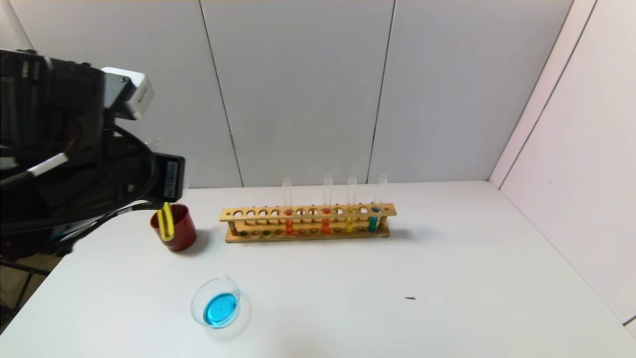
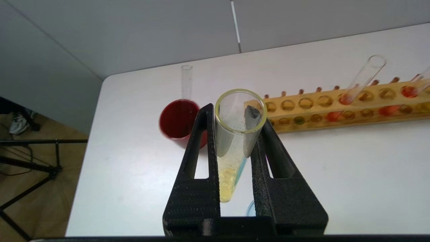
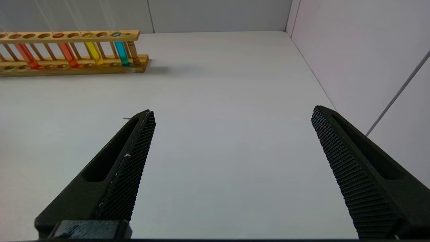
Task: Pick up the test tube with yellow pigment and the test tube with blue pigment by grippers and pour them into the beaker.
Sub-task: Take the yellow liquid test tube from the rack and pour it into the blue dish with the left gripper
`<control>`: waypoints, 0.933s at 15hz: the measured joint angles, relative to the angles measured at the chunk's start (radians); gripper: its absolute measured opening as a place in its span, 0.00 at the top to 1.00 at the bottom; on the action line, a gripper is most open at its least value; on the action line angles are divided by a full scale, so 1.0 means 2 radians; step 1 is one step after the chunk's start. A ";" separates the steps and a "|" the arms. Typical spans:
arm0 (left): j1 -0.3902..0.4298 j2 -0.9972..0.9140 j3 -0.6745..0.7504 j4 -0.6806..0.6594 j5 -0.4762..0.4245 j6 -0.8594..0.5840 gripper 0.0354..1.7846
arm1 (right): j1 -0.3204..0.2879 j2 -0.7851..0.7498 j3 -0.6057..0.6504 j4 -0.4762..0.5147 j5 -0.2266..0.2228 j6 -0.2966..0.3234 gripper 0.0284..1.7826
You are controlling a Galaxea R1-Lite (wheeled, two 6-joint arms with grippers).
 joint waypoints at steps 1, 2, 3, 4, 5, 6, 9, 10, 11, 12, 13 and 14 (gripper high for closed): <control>0.008 -0.026 0.014 0.012 -0.001 0.012 0.84 | 0.000 0.000 0.000 0.000 0.000 0.000 0.05; 0.014 -0.049 0.026 0.023 -0.002 0.021 0.84 | 0.000 0.000 0.000 0.000 0.000 0.000 0.05; 0.017 -0.071 0.038 0.037 -0.003 0.028 0.84 | 0.000 0.000 0.000 0.000 0.000 0.000 0.05; 0.021 -0.093 0.052 0.052 -0.005 0.031 0.84 | 0.000 0.000 0.000 0.000 0.000 0.000 0.05; 0.025 -0.113 0.069 0.062 -0.008 0.033 0.84 | 0.000 0.000 0.000 0.000 0.000 0.000 0.05; 0.030 -0.130 0.086 0.067 -0.015 0.037 0.84 | 0.000 0.000 0.000 0.000 0.000 0.000 0.05; 0.051 -0.172 0.129 0.073 -0.032 0.063 0.84 | 0.000 0.000 0.000 0.000 0.000 0.000 0.05; 0.057 -0.180 0.135 0.078 -0.038 0.071 0.84 | 0.000 0.000 0.000 0.000 0.000 0.000 0.05; 0.061 -0.186 0.138 0.084 -0.040 0.079 0.84 | 0.000 0.000 0.000 0.000 0.000 0.000 0.05; 0.067 -0.190 0.141 0.096 -0.042 0.085 0.84 | 0.000 0.000 0.000 0.000 0.000 0.000 0.05; 0.070 -0.194 0.143 0.112 -0.046 0.087 0.84 | 0.000 0.000 0.000 0.000 0.000 0.000 0.05; 0.072 -0.196 0.146 0.130 -0.049 0.090 0.84 | 0.000 0.000 0.000 0.000 0.000 0.000 0.05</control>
